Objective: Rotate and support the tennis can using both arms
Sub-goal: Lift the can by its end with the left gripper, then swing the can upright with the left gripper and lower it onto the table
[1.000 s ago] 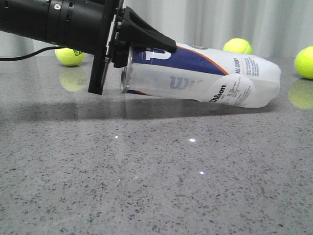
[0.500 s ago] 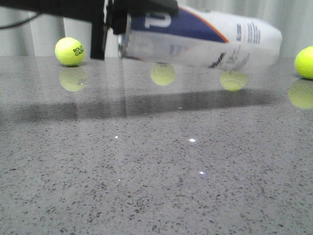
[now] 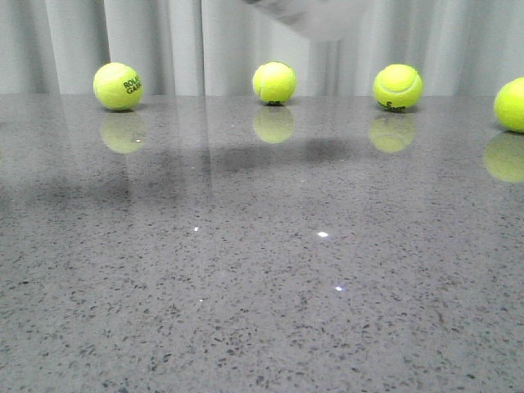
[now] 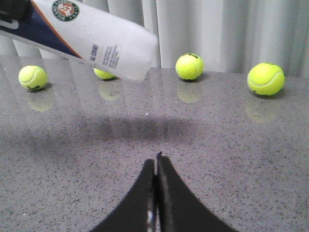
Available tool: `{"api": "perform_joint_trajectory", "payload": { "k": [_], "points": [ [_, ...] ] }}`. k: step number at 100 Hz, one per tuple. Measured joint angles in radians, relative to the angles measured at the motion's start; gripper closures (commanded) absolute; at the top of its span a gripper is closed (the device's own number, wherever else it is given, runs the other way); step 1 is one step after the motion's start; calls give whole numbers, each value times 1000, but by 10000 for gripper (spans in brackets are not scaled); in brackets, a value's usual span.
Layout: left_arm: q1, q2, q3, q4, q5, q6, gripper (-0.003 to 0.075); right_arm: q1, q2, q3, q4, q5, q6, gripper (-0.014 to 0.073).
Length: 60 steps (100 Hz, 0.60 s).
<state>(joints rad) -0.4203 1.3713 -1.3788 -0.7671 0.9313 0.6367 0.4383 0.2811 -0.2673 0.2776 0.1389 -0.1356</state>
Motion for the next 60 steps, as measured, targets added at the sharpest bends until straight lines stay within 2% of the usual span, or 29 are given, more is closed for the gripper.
{"api": "perform_joint_trajectory", "payload": {
  "k": [10, 22, 40, 60],
  "points": [
    [-42, 0, -106, 257, 78, -135, 739, 0, 0, 0, 0, 0, 0, 652],
    [-120, 0, -190, 458, 163, -239, 739, 0, 0, 0, 0, 0, 0, 652],
    [-216, 44, -232, 589, 310, -275, 739, 0, 0, 0, 0, 0, 0, 652],
    [-256, 101, -232, 685, 330, -279, 738, 0, 0, 0, 0, 0, 0, 652]
  ]
}}
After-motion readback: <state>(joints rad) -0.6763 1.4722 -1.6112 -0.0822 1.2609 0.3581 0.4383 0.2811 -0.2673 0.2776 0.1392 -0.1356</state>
